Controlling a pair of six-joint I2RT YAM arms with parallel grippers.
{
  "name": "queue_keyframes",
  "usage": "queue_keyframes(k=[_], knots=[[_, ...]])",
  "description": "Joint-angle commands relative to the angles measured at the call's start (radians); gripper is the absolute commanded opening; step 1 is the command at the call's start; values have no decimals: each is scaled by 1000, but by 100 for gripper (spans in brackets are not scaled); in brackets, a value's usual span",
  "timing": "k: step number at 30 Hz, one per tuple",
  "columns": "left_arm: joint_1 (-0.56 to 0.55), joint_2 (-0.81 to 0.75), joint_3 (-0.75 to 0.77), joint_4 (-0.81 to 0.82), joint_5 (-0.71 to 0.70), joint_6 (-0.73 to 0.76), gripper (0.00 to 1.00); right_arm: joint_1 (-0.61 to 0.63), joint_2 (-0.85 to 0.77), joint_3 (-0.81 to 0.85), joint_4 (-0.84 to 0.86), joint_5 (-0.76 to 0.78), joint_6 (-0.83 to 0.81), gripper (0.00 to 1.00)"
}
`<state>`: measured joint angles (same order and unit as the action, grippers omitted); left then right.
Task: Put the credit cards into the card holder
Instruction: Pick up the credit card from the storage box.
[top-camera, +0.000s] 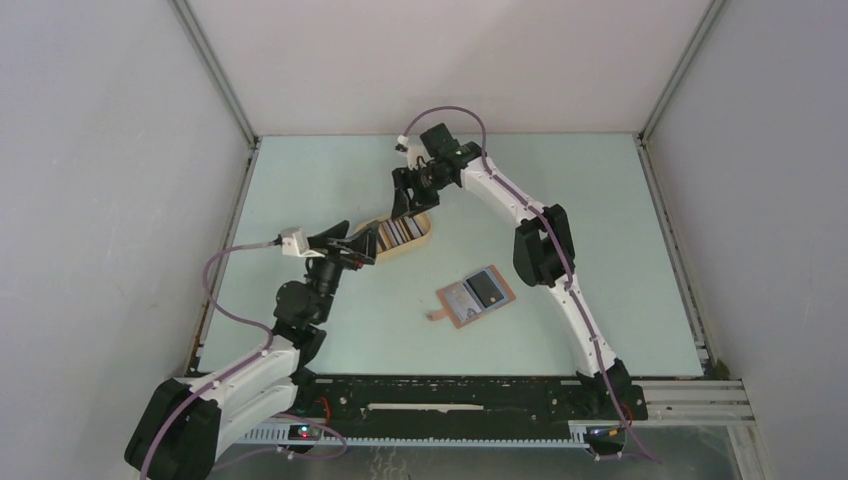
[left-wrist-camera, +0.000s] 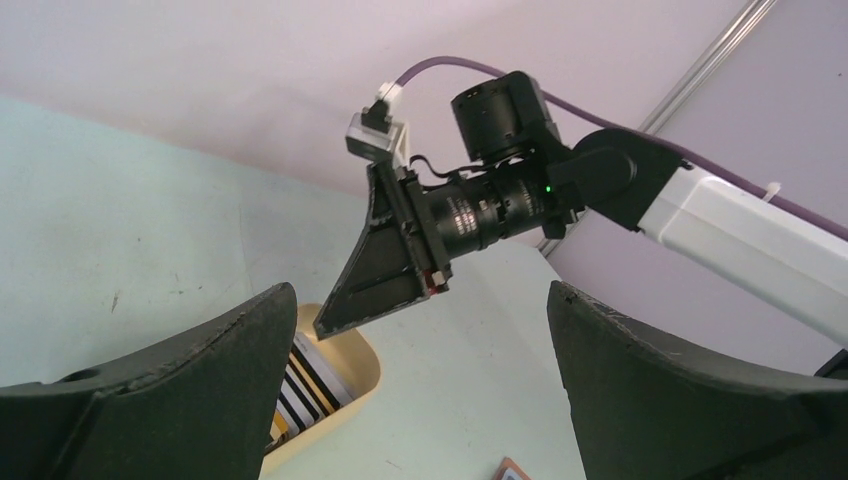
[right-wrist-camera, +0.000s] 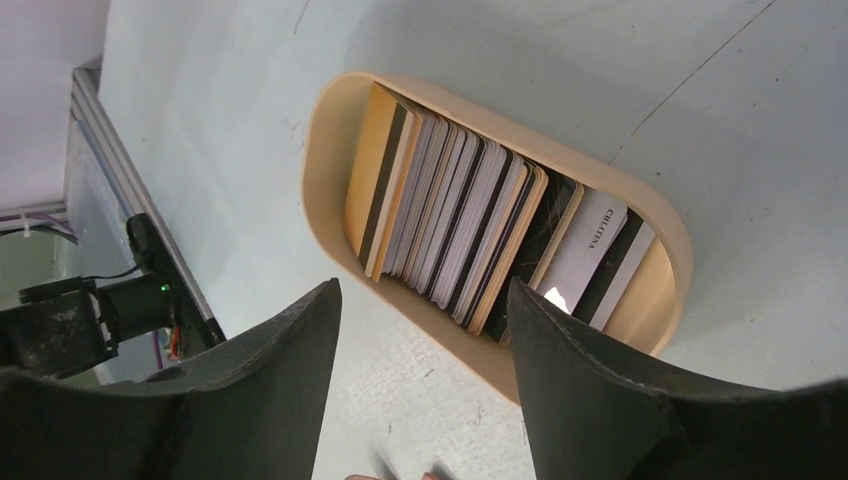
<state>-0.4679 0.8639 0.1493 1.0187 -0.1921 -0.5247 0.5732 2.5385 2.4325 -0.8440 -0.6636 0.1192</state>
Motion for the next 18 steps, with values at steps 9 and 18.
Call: queue_keyframes(k=[9, 18], knots=[[8, 7, -22, 70, -1, -8, 100, 13, 65, 48, 13, 66, 42, 74], [8, 10, -24, 73, 0, -9, 100, 17, 88, 48, 16, 68, 48, 74]])
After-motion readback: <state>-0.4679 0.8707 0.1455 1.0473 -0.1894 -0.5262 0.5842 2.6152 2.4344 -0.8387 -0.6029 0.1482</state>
